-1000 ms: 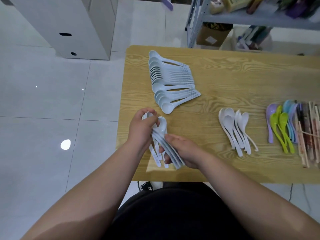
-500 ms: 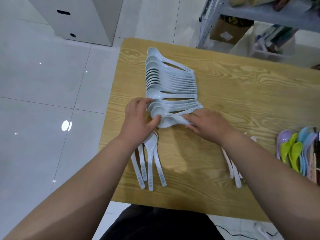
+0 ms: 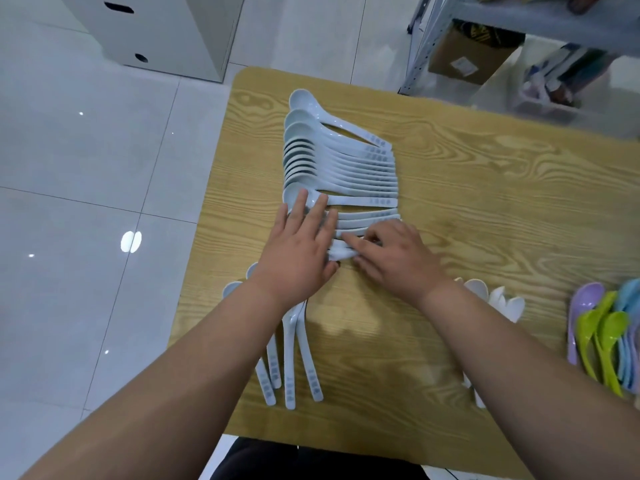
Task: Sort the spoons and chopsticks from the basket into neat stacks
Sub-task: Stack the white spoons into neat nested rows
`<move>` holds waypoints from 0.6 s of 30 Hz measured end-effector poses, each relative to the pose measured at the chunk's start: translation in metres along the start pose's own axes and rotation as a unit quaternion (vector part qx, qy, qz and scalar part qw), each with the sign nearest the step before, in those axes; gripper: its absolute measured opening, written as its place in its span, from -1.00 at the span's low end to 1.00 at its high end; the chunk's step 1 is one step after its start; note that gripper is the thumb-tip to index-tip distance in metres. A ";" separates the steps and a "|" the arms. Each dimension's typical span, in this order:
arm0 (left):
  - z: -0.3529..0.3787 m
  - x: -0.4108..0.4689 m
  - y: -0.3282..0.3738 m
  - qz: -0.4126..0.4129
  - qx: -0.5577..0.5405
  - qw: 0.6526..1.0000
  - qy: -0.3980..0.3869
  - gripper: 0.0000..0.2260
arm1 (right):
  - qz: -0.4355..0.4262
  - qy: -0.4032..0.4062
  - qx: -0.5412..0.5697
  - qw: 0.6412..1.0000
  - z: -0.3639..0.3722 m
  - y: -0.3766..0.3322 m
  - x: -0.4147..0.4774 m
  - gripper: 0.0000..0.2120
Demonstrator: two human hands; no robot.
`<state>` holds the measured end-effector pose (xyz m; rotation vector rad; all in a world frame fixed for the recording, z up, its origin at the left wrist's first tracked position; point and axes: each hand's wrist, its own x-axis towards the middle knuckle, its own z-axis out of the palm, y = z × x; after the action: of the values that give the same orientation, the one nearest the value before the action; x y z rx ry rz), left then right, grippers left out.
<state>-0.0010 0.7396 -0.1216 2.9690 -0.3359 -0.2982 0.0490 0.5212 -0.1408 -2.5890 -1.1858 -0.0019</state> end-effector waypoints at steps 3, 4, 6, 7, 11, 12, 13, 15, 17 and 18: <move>-0.002 0.004 0.002 -0.010 0.006 1.000 -0.025 -0.27 | 0.031 0.030 0.057 0.997 -0.004 0.003 0.007 -0.64; -0.001 0.003 0.002 -0.009 0.004 1.000 -0.024 -0.28 | 0.049 0.050 0.079 0.994 -0.008 0.007 0.015 -0.65; 0.000 0.002 0.000 -0.003 -0.001 1.000 -0.014 -0.29 | 0.087 0.073 0.100 0.989 -0.016 0.018 0.040 -0.66; 0.001 0.002 0.000 -0.001 -0.002 1.000 -0.005 -0.29 | 0.111 0.068 0.103 0.986 -0.020 0.024 0.057 -0.64; 0.002 0.003 0.000 0.003 0.001 1.000 0.008 -0.30 | 0.212 -0.030 0.130 0.968 -0.031 0.038 0.135 -0.43; 0.002 0.004 0.000 0.003 0.001 1.000 0.010 -0.29 | 0.219 -0.059 0.134 0.965 -0.032 0.040 0.154 -0.38; 0.003 0.004 -0.001 0.004 0.002 1.000 0.016 -0.29 | 0.219 -0.089 0.131 0.963 -0.033 0.041 0.170 -0.34; 0.004 0.006 -0.005 0.013 0.009 0.999 0.033 -0.29 | 0.196 -0.145 0.110 0.963 -0.029 0.042 0.196 -0.32; 0.004 0.010 -0.013 0.024 0.020 0.998 0.048 -0.28 | 0.182 -0.180 0.105 0.961 -0.021 0.038 0.208 -0.33; 0.004 0.013 -0.018 0.028 0.021 0.998 0.054 -0.28 | 0.180 -0.181 0.111 0.961 -0.017 0.037 0.210 -0.35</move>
<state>0.0139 0.7532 -0.1302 2.9966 -0.4160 -0.1256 0.2169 0.6495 -0.1083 -2.6246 -0.7426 0.6669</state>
